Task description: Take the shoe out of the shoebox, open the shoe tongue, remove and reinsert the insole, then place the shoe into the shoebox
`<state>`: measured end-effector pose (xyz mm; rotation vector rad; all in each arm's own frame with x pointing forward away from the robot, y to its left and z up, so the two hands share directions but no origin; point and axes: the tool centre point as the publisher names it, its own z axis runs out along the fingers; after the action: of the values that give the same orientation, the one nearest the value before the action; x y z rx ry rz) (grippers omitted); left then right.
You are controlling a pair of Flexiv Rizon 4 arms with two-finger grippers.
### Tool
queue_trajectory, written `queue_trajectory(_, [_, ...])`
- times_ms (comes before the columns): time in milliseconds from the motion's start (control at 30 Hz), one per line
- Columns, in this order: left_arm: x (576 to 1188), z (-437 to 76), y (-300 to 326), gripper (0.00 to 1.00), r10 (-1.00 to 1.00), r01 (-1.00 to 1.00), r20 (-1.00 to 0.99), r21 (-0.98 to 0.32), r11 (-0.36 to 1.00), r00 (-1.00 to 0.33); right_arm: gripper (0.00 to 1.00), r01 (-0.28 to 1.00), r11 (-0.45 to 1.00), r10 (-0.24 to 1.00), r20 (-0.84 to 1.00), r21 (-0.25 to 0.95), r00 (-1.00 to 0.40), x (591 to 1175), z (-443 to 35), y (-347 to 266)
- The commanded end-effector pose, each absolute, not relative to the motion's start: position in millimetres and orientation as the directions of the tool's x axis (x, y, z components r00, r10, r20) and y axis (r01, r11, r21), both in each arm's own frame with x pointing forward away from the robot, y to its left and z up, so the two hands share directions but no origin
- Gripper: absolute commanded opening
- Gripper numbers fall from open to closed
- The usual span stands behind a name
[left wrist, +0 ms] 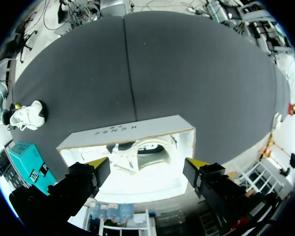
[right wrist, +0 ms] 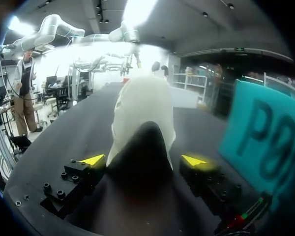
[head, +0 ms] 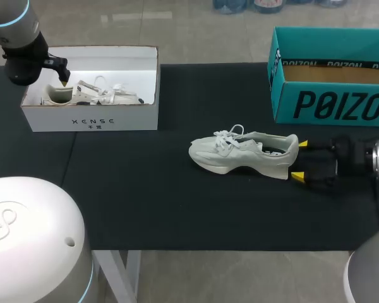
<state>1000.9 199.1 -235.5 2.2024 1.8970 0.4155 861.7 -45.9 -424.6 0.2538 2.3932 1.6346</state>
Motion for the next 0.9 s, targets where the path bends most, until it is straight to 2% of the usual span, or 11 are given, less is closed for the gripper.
queue_trajectory(33, [1000.7, -235.8, 199.4, 1.00, 0.988, 0.930, 0.078, 0.335, -0.154, 0.135, 1.00, 0.010, 0.365, 0.268, -0.095, 0.931, -0.959, 863.1, -424.8, -36.7])
queue_trajectory(900, [1000.7, -235.8, 199.4, 1.00, 0.988, 0.930, 0.078, 0.335, -0.154, 0.135, 1.00, 0.012, 0.329, 0.242, -0.072, 0.944, -0.968, 864.6, -434.8, -14.2])
